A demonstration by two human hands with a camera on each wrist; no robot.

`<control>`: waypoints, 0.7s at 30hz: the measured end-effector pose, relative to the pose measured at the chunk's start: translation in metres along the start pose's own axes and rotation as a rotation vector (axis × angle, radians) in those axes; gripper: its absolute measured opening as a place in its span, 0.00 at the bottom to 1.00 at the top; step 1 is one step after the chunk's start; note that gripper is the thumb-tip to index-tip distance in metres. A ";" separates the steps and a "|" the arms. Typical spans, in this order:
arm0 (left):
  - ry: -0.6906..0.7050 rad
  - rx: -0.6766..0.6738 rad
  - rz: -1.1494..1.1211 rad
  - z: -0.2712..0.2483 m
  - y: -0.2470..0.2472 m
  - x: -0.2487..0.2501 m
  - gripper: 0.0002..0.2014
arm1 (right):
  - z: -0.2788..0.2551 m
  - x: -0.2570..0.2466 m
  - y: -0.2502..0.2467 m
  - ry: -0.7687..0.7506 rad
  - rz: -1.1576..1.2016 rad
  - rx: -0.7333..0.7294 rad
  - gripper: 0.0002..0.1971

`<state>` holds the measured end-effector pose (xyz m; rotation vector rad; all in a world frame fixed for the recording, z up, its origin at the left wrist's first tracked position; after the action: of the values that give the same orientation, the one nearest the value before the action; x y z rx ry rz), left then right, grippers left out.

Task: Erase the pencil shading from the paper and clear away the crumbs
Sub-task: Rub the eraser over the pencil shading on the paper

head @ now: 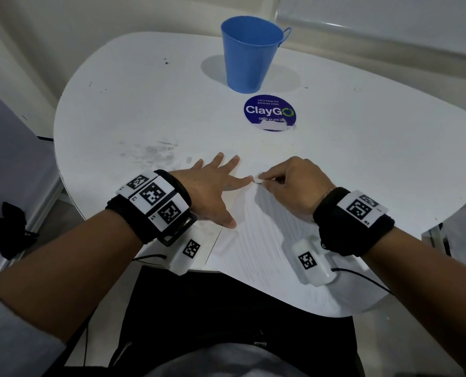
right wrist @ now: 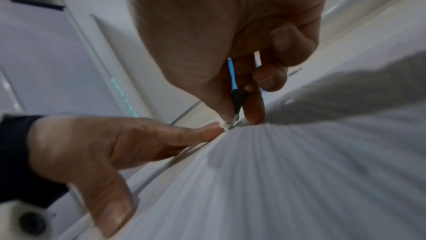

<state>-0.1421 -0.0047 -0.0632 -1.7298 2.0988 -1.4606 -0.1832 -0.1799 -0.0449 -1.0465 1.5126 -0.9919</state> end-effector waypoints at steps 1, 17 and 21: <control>0.002 -0.002 0.001 0.000 0.000 0.000 0.50 | -0.001 -0.001 0.001 -0.008 0.002 -0.010 0.09; 0.008 -0.002 0.002 0.000 0.000 0.000 0.50 | 0.002 -0.007 -0.005 -0.096 -0.072 -0.095 0.08; -0.001 0.003 0.013 0.000 0.000 0.002 0.52 | -0.005 -0.014 0.003 -0.161 -0.093 -0.129 0.09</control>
<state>-0.1432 -0.0056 -0.0625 -1.7123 2.1023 -1.4587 -0.1864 -0.1655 -0.0434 -1.2684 1.4203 -0.8602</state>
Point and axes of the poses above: each hand's wrist, its own z-axis towards the middle knuckle, its own y-axis out of the palm, x = y × z, the point moved 4 cm from there along z, towards the middle knuckle, and after that the axes turned 15 degrees about -z, right-handed, at the moved point
